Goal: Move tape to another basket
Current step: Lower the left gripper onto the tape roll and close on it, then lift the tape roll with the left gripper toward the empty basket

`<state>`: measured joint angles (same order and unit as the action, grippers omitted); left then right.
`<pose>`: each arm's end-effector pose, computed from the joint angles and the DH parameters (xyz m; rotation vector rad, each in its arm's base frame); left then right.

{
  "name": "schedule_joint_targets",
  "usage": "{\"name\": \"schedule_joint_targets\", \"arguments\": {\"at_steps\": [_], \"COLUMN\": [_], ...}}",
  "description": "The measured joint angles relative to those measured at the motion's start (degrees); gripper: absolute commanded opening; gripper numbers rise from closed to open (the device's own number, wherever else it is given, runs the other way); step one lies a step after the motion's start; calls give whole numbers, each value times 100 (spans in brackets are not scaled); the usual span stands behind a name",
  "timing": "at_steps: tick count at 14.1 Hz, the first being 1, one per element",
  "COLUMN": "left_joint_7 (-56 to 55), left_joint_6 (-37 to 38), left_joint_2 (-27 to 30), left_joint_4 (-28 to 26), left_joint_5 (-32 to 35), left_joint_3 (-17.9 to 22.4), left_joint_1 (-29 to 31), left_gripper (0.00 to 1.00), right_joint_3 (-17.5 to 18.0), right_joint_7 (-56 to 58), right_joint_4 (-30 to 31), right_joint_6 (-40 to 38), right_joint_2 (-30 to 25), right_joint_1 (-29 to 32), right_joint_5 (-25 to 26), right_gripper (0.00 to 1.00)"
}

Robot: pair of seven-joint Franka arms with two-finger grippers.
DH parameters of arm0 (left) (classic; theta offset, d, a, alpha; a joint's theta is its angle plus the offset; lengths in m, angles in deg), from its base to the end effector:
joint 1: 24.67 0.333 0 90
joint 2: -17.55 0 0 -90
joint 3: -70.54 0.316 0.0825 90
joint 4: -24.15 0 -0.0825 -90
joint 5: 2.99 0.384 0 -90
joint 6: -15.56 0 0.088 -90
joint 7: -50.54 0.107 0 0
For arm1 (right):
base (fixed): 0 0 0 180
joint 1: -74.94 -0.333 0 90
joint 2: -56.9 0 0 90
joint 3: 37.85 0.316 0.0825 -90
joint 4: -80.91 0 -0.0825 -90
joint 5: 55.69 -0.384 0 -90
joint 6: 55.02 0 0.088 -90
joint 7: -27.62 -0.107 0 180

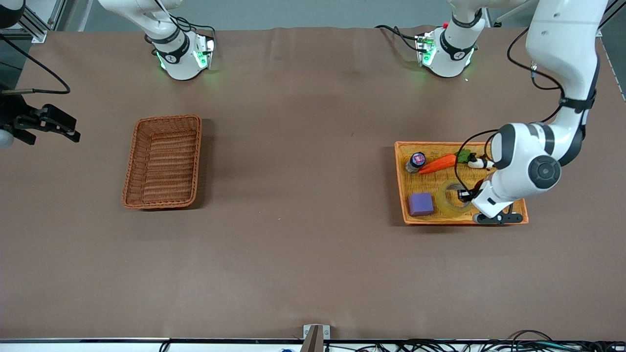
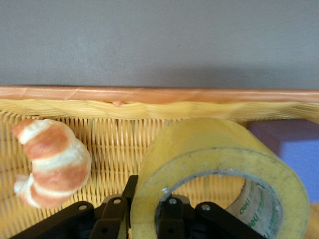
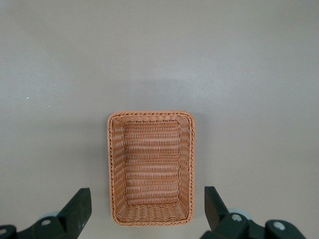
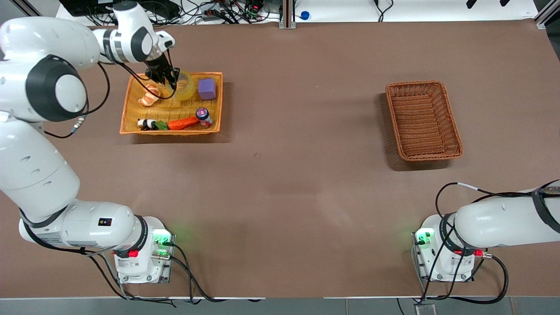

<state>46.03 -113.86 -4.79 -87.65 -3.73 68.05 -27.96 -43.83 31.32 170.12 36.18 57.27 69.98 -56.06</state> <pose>0.6053 -0.0606 0.2720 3.1200 -0.0171 -0.1313 0.5588 -0.0091 0.6293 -3.1358 -0.0733 -0.0447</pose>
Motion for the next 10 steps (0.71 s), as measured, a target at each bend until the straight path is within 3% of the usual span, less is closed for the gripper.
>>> {"name": "schedule_joint_targets", "arguments": {"at_steps": [5, 10], "left_joint_7": [-702, -2167], "left_joint_6": [931, 1009], "left_joint_2": [467, -165], "left_joint_4": [613, 1384], "left_joint_5": [0, 0], "left_joint_3": [-817, -1008], "left_joint_1": [-136, -1498], "left_gripper": [0, 1], "right_joint_3": [-6, -11], "right_joint_7": [0, 0], "right_joint_4": [5, 68], "right_joint_6": [1, 101], "right_joint_2": [2, 48], "right_joint_1": [3, 6], "right_joint_5": [0, 0], "right_gripper": [100, 100]}}
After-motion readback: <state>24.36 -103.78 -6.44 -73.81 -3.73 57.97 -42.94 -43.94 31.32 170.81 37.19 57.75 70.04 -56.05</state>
